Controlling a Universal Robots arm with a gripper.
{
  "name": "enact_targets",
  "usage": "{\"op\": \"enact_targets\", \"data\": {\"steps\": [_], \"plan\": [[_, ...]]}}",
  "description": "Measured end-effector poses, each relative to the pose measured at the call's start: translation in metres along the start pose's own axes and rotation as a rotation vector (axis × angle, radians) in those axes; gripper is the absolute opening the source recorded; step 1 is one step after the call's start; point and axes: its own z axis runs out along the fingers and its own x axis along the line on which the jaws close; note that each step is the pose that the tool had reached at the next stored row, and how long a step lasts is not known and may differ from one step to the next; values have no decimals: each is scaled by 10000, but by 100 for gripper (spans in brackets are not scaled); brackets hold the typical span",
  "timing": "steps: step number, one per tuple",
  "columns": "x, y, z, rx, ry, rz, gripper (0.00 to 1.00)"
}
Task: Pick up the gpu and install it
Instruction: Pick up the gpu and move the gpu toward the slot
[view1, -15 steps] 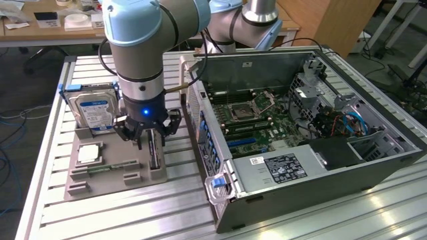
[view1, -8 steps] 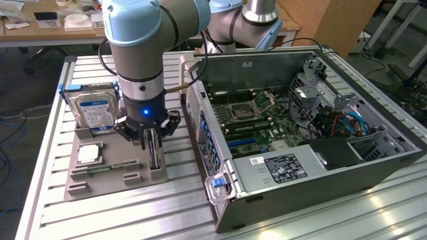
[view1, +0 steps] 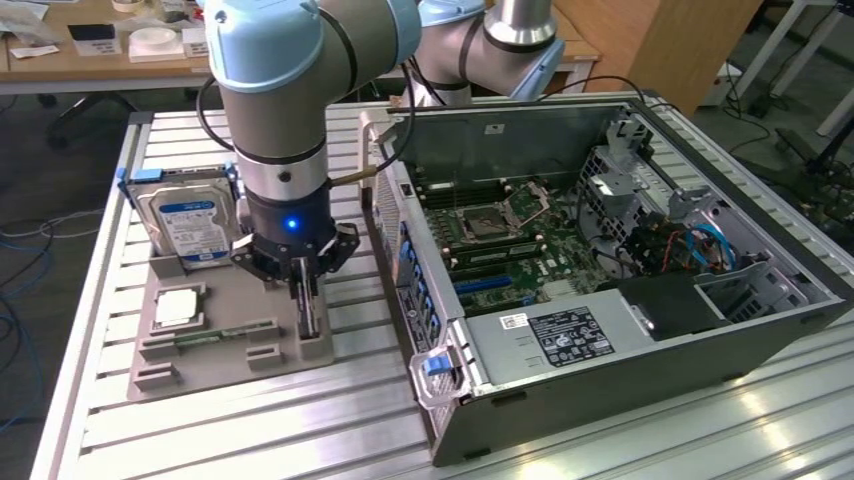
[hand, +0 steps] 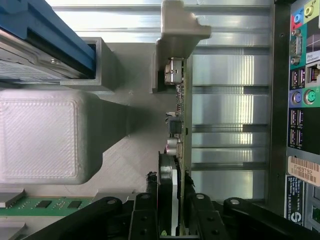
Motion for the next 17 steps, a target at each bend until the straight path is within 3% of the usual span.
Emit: {"op": "enact_targets", "data": {"steps": [12, 17], "plan": [[0, 0, -3, -1, 0, 0, 28], [1, 2, -69, -7, 1, -6, 28]]}}
